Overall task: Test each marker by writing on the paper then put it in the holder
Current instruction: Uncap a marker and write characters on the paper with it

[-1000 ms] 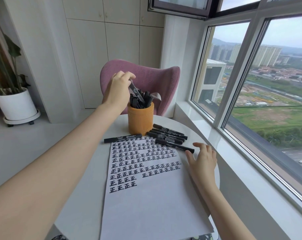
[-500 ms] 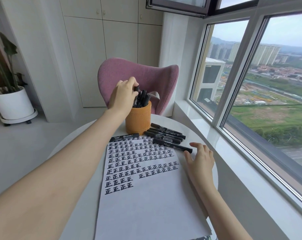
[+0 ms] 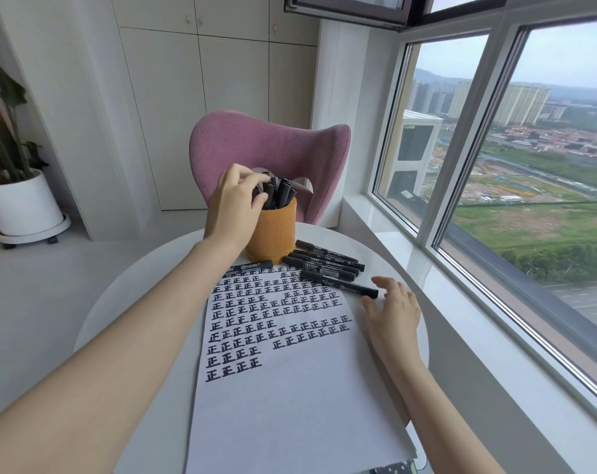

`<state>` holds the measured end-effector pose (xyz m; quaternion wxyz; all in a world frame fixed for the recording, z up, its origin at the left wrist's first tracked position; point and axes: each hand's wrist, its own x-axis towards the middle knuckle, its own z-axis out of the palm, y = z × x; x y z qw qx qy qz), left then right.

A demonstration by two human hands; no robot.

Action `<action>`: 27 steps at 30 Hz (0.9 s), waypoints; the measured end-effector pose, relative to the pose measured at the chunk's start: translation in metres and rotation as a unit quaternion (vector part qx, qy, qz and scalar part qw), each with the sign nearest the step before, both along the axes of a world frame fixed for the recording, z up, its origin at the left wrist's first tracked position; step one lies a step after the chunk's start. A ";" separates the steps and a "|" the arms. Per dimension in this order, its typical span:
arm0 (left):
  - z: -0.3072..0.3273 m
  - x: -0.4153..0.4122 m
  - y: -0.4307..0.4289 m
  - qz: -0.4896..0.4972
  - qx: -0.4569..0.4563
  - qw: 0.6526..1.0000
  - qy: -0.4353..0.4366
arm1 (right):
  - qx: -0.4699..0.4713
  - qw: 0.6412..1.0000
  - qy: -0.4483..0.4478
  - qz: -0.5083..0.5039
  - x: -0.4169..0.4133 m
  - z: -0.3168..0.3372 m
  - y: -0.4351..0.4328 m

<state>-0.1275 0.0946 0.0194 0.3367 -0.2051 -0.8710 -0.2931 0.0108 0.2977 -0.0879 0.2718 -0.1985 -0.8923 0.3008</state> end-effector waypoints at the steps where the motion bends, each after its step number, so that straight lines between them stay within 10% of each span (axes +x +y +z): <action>1: -0.002 0.007 -0.001 -0.010 0.010 1.000 0.000 | 0.003 1.000 -0.005 0.001 0.000 0.001 0.000; 15: -0.054 0.095 -0.032 -0.135 0.082 0.981 -0.116 | -0.056 0.998 0.009 0.021 0.009 0.014 -0.002; 27: -0.060 0.129 -0.036 -0.171 -0.038 0.976 -0.132 | -0.250 0.934 0.083 0.243 0.044 0.056 -0.051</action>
